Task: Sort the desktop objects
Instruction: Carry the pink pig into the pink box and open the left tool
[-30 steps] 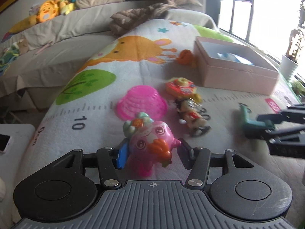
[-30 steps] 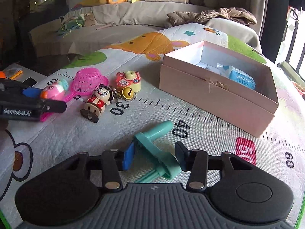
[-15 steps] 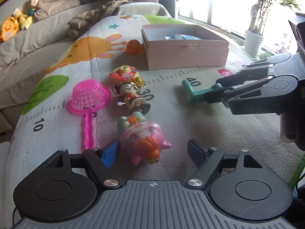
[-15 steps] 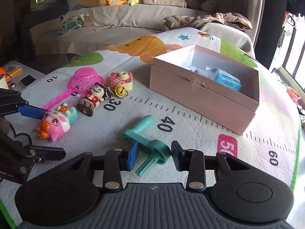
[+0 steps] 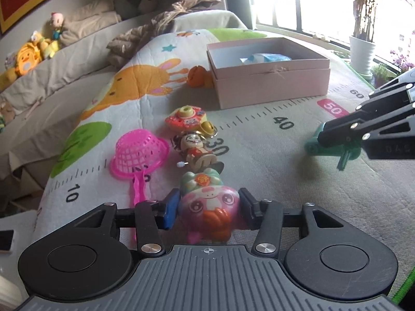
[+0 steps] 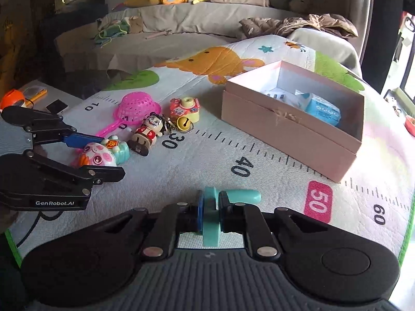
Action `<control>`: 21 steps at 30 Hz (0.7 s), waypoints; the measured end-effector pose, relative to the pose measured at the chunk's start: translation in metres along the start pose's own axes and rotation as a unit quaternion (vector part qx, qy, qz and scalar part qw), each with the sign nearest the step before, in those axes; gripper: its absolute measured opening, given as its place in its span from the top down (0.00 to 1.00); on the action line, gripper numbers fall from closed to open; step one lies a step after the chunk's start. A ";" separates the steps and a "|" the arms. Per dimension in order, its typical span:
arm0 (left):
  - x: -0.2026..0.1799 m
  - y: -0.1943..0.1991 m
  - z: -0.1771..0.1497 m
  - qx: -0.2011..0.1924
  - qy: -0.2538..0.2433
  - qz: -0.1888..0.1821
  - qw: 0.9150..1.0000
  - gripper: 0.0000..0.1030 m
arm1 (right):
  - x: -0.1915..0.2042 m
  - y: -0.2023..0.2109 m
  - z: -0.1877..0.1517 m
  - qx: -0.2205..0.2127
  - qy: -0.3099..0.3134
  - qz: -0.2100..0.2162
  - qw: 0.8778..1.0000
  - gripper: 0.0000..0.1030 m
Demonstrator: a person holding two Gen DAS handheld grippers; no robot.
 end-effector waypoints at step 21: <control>0.008 -0.069 0.196 -0.135 0.010 0.020 0.991 0.21 | -0.063 0.062 0.017 0.006 -0.085 -0.037 0.996 0.75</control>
Point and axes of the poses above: each gripper's, at about its wrist camera, not at the fingertips, and y roughly against the way its jaws point, x to its left, z to its top, the point moved 6 cm from there along -y, roughly the way its jaws point, and after that the axes turned 10 degrees about -y, right-handed, at the moved point
